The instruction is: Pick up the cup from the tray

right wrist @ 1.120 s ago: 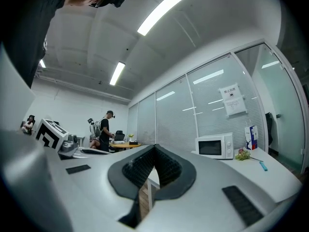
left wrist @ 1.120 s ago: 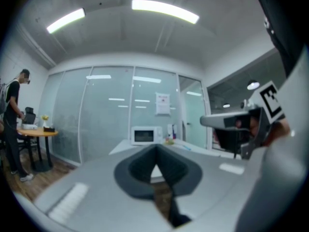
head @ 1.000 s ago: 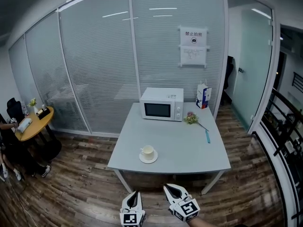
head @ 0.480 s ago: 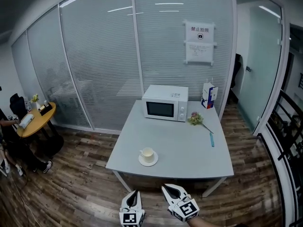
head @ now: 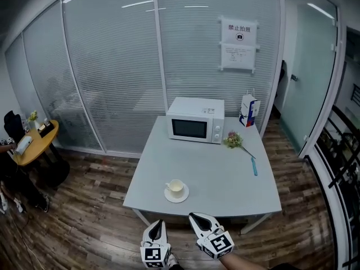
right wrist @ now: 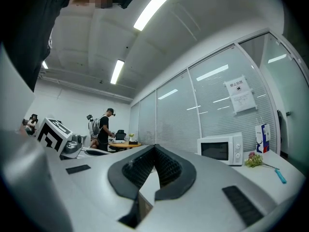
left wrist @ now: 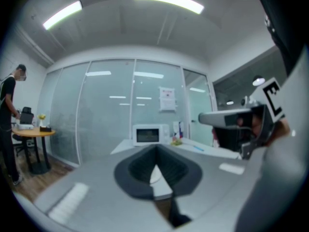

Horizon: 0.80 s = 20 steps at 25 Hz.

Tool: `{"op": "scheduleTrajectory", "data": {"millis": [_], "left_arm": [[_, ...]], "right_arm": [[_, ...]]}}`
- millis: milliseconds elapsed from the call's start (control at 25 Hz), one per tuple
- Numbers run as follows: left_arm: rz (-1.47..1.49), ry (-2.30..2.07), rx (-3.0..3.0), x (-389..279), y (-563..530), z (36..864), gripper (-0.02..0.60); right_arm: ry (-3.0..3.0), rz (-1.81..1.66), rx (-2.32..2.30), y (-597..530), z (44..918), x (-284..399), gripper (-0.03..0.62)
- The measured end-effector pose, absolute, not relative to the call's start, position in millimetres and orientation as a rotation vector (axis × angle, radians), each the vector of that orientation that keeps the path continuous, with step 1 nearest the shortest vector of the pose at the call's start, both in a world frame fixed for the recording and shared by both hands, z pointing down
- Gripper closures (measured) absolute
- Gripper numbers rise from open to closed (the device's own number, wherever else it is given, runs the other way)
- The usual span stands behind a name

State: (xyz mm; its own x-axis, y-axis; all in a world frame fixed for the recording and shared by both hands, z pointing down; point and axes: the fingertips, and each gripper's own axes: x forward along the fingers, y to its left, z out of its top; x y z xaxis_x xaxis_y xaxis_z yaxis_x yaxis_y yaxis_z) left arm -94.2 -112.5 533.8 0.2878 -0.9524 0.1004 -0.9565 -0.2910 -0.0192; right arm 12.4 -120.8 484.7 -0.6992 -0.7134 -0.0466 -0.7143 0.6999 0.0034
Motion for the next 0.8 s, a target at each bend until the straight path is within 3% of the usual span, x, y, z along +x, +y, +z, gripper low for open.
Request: {"op": "scheduleTrajectory", "data": {"millis": [800], "left_arm": [[0.109,-1.607,2.641,-143,-241,534,0.578]], "right_arm": [[2.78,0.055,-1.492,-229,489,-40,0.605]]}}
